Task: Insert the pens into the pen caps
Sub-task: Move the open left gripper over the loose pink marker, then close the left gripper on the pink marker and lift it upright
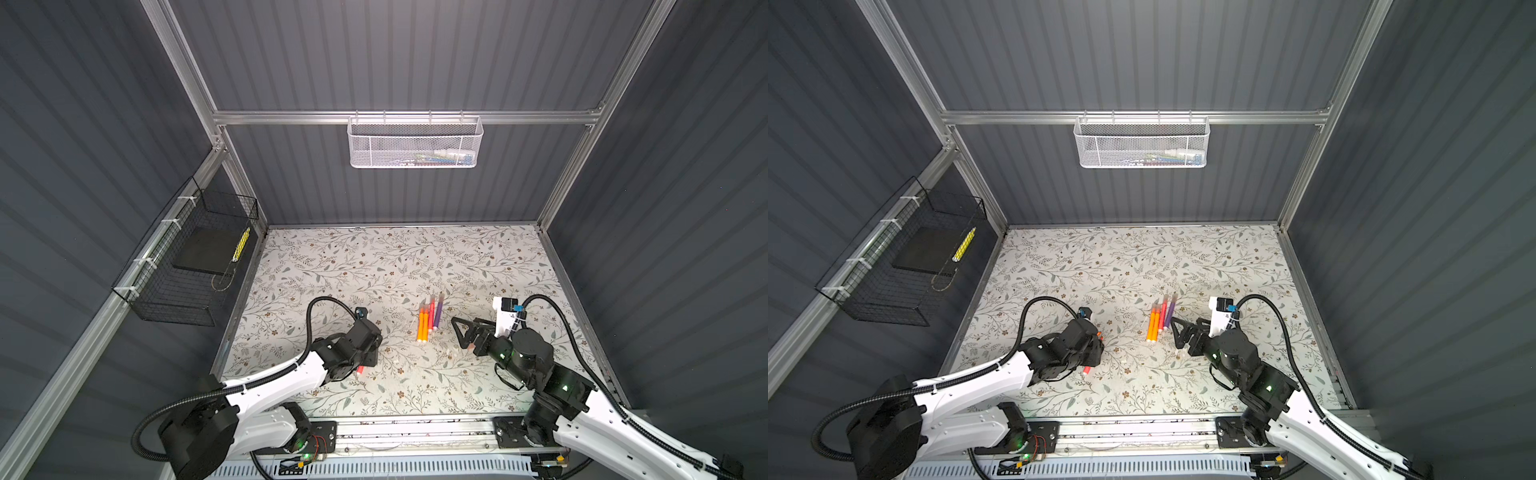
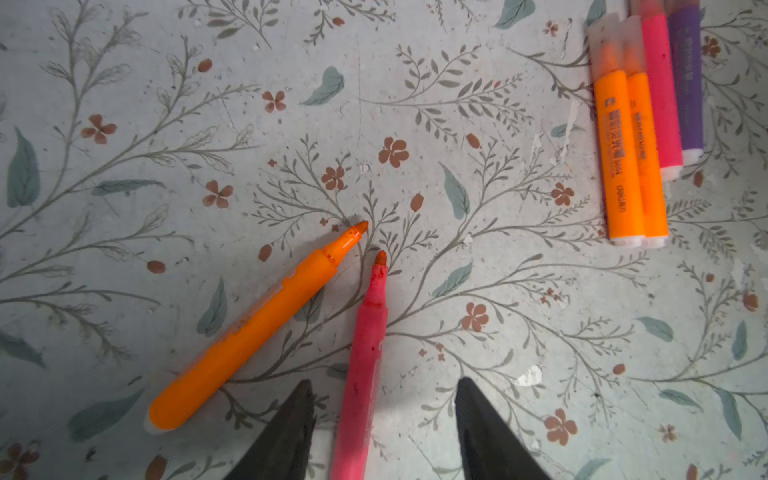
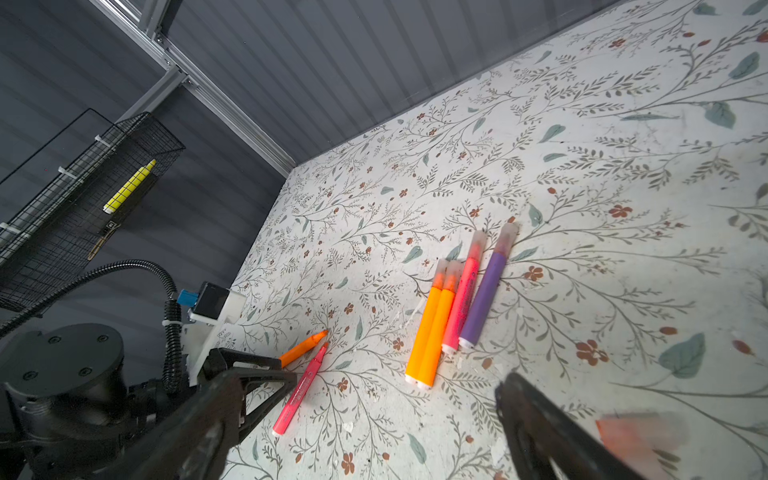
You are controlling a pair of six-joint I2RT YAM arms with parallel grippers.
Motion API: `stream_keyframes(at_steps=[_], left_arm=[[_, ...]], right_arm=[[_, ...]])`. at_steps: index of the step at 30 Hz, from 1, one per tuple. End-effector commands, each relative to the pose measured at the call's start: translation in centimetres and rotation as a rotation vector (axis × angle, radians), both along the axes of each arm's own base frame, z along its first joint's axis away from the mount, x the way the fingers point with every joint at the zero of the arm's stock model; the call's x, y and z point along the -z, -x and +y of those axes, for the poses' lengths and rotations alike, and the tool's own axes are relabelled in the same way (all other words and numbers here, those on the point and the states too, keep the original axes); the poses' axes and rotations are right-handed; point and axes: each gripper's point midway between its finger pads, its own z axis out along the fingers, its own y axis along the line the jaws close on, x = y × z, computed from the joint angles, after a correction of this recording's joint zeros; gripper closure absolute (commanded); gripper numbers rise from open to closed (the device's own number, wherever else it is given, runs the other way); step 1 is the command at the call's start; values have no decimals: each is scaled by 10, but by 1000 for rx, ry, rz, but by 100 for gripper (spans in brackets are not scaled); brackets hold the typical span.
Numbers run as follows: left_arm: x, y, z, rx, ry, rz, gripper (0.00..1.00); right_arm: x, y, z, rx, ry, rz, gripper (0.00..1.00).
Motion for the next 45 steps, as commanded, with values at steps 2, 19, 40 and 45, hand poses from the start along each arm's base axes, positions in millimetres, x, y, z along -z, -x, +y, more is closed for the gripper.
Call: stream_keyframes(at_steps=[2,19,40,45], left_arm=[[23,7,3,-26,-33,71,45],[42,37,19,-42,-239,168,55],[13,18,-46,113,-90,99,95],[-37,2,-88,199,63,6,100]], right_arm=[[-2,-1,2,-8,-4,-9,2],[1,0,0,2,-10,0,2],[-5,4,-4,12,-82,11,4],[-3,5,10,-31,-133,34,6]])
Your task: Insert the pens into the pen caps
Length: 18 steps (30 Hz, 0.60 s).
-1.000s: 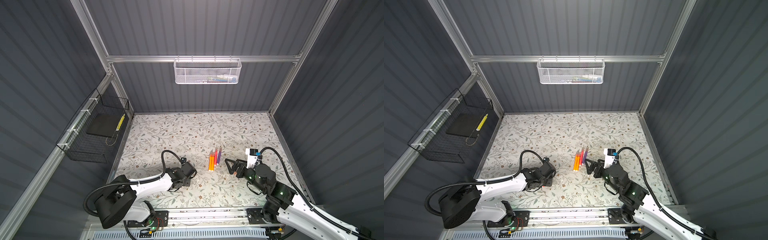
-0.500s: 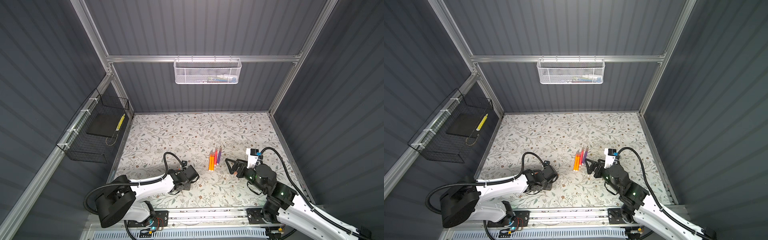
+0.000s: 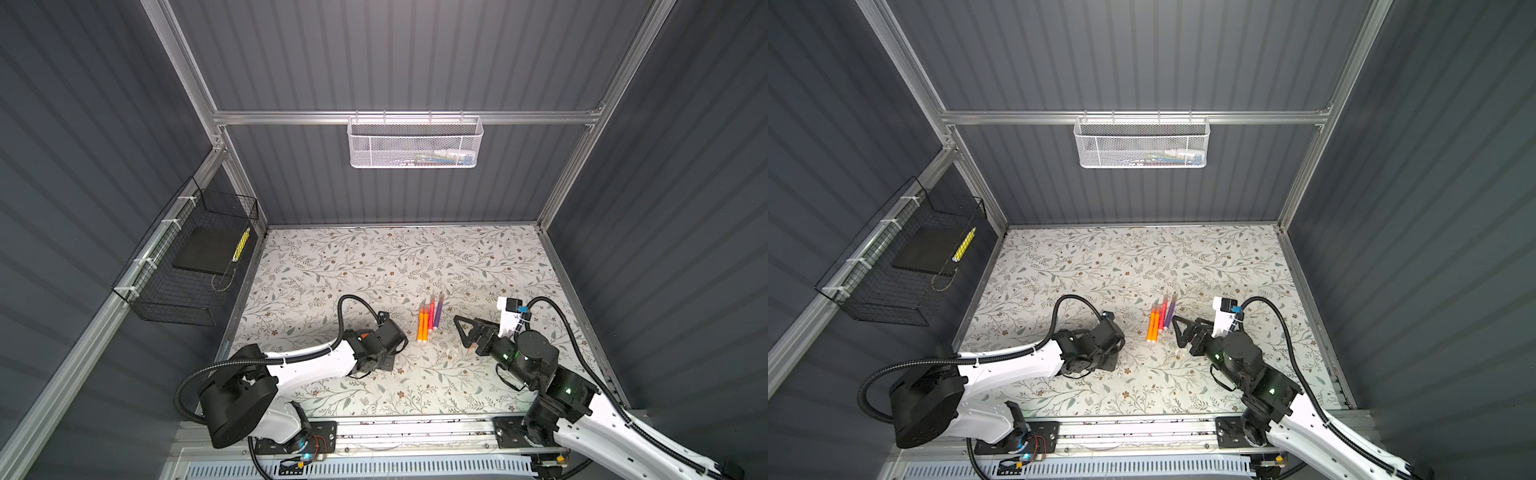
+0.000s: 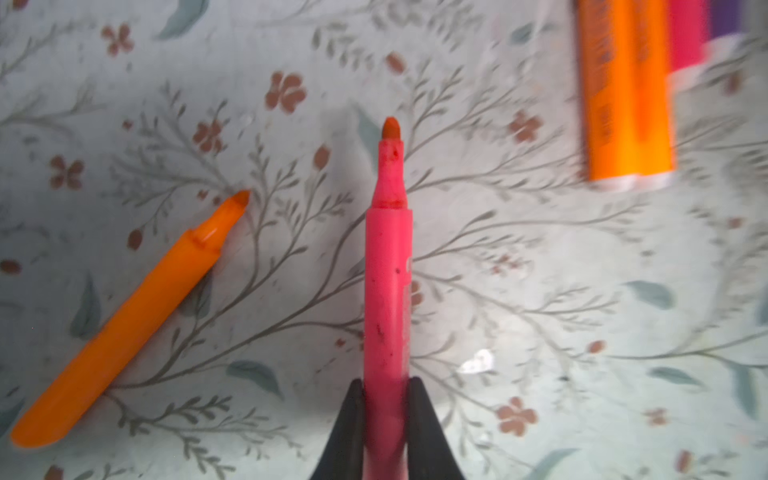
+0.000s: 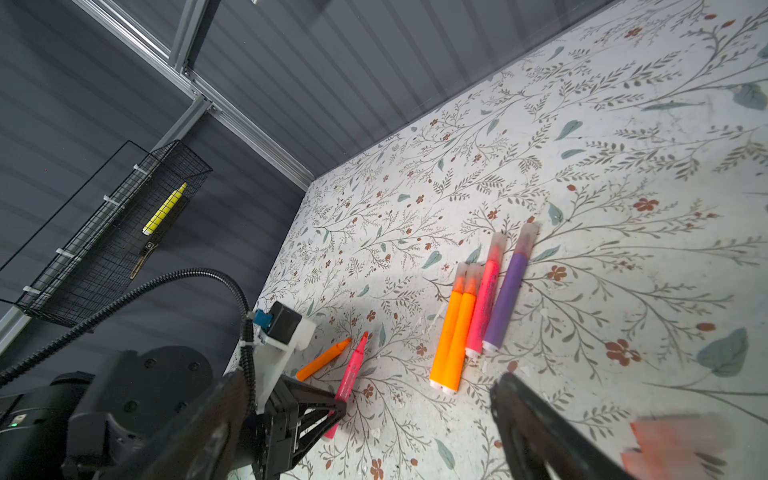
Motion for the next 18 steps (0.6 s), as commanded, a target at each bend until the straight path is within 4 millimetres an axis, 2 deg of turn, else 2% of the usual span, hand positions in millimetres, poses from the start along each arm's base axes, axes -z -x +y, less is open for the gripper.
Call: stream_keyframes(at_steps=[1,5,9,13,18], left_arm=[[-53,-12,-44,107,180,-88,100],[-94,-12,-66,172,321,-140,100],[-120,-6,-82,242,440,-166,99],[-131,3,-92,297,525,-165,99],[-135,13,-96,340,574,-159,99]], right_arm=[[6,1,14,-49,-38,28,5],[12,-2,36,-99,-55,56,5],[18,-4,63,-150,-61,93,6],[18,-7,86,-190,-46,114,10],[15,-11,96,-193,-77,117,19]])
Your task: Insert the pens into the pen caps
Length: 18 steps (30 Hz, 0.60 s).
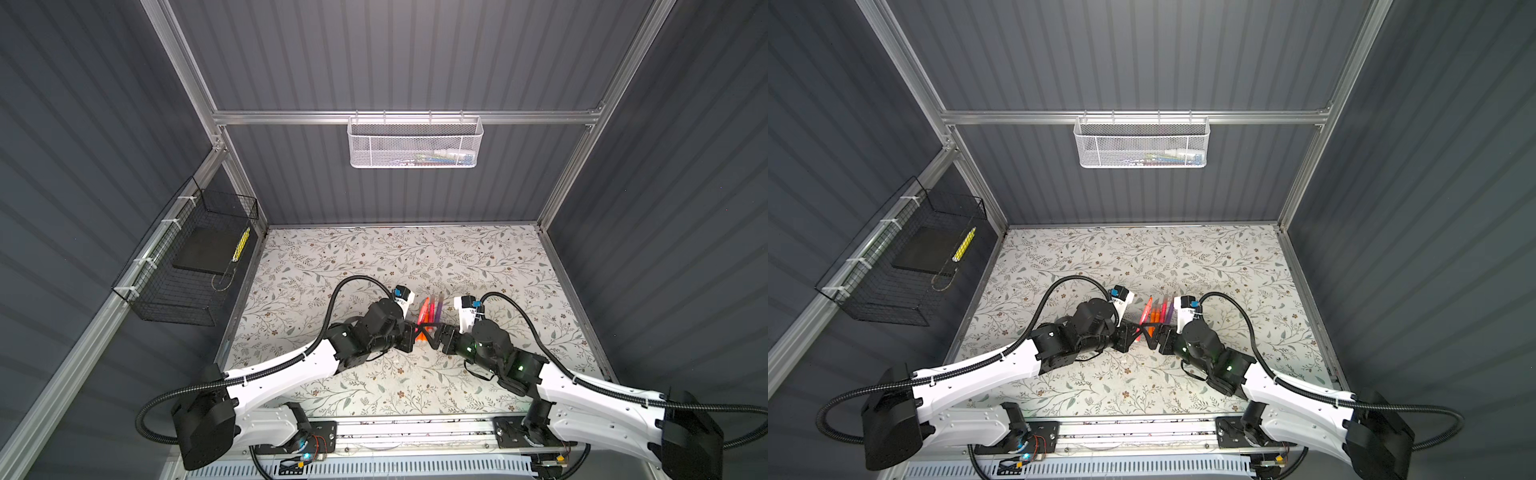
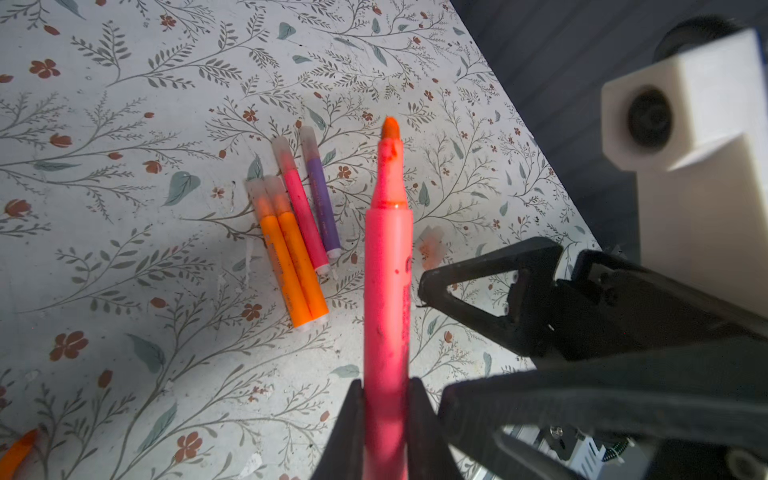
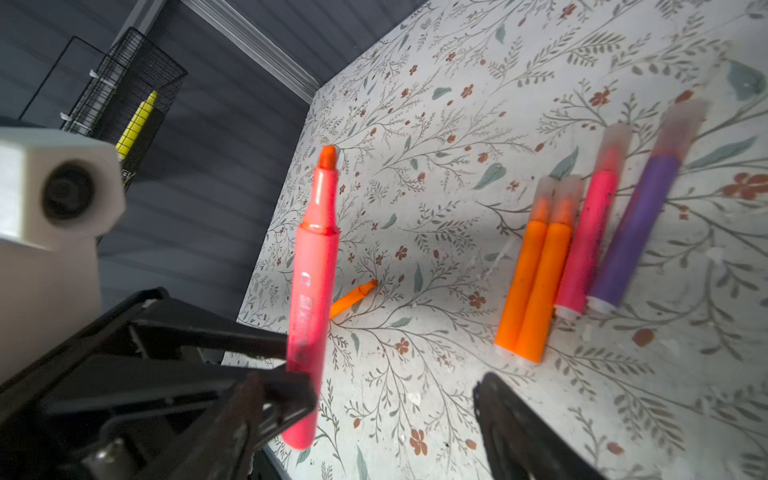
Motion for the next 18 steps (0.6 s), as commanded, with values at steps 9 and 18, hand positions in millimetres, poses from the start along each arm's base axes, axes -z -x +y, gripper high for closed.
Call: stream_keyframes(at_steps=[9,18], left_arm=[[-13,25,-13,125,95,-16,98],[-2,26,-16,130,72,-1,98]], right_arm=[[-33,-11,10,38,-122,-36,22],[-36,-19,5,87,-102,-32,44]])
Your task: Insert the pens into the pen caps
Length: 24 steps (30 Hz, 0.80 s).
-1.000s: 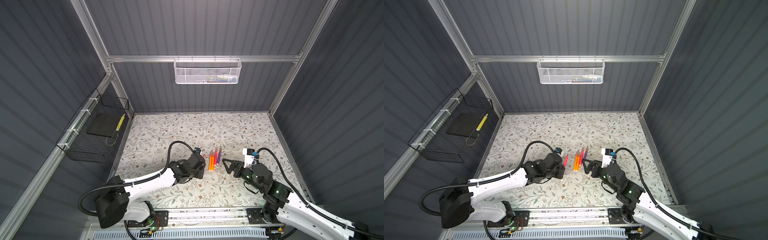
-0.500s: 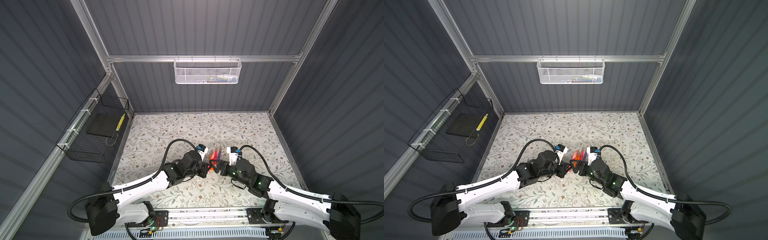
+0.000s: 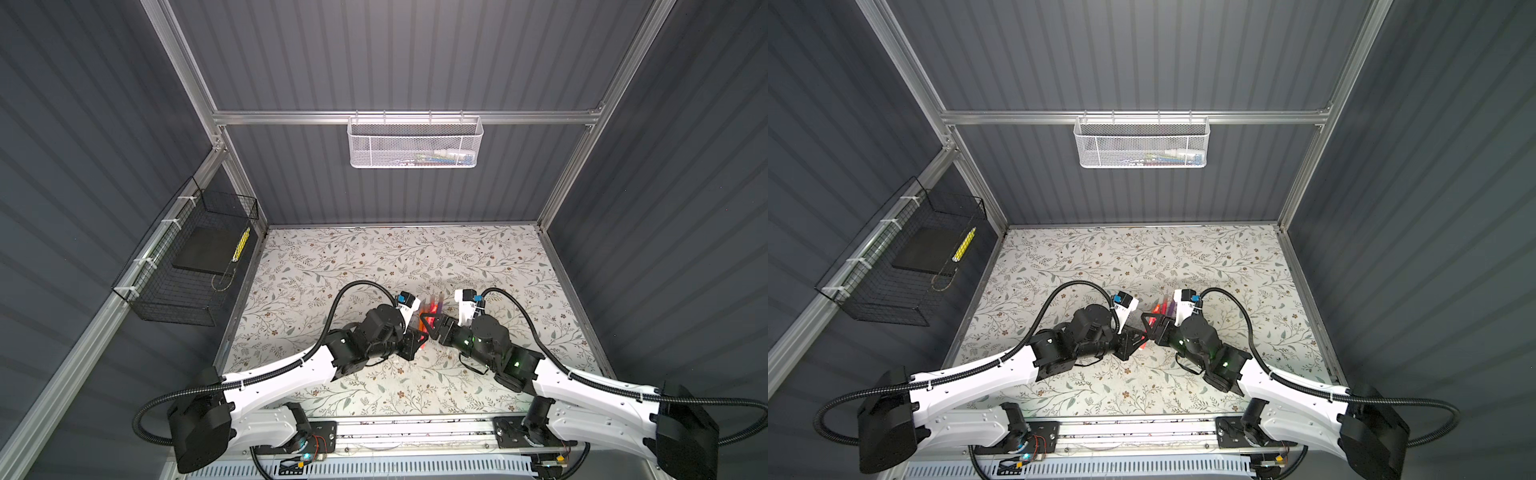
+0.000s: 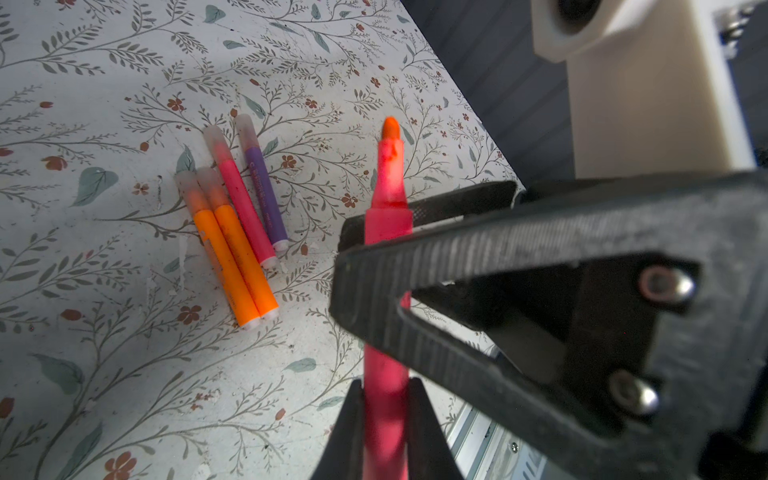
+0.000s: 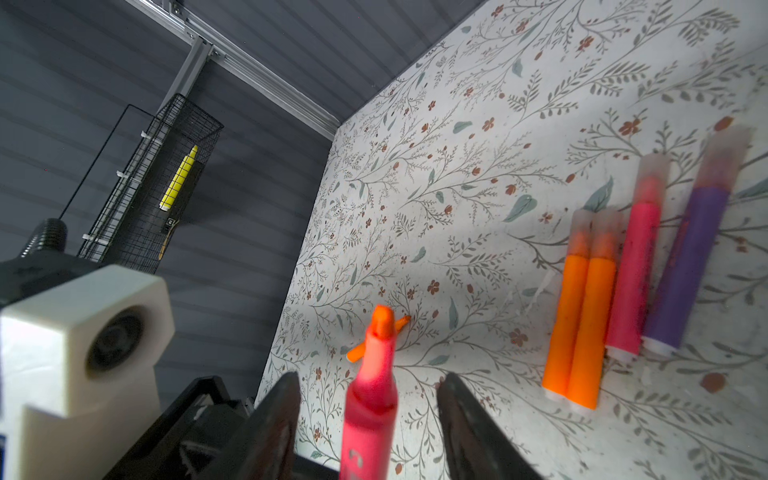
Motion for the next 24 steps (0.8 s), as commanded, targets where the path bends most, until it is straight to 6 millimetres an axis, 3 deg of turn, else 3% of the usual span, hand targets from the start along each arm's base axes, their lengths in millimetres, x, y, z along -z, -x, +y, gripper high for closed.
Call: stream_keyframes(at_steps=[1,5,12,15,20,24], left_arm=[[5,5,-4,33,-5,-5,98],[7,7,-5,43,-11,-5,99],[6,7,-7,48,-12,-11,95],[10,6,-7,47,-22,-10,88],[15,1,-10,39,-34,-20,65],[16,-5,-13,20,-44,-32,61]], right_arm=[[-14,-5,-1,31,-9,-25,44],[-16,-6,-3,39,-4,-31,46],[-14,-6,0,28,1,-15,77],[-14,-4,3,12,-4,-11,87],[-15,2,8,-17,-42,-1,93],[-18,5,12,-33,-52,-5,95]])
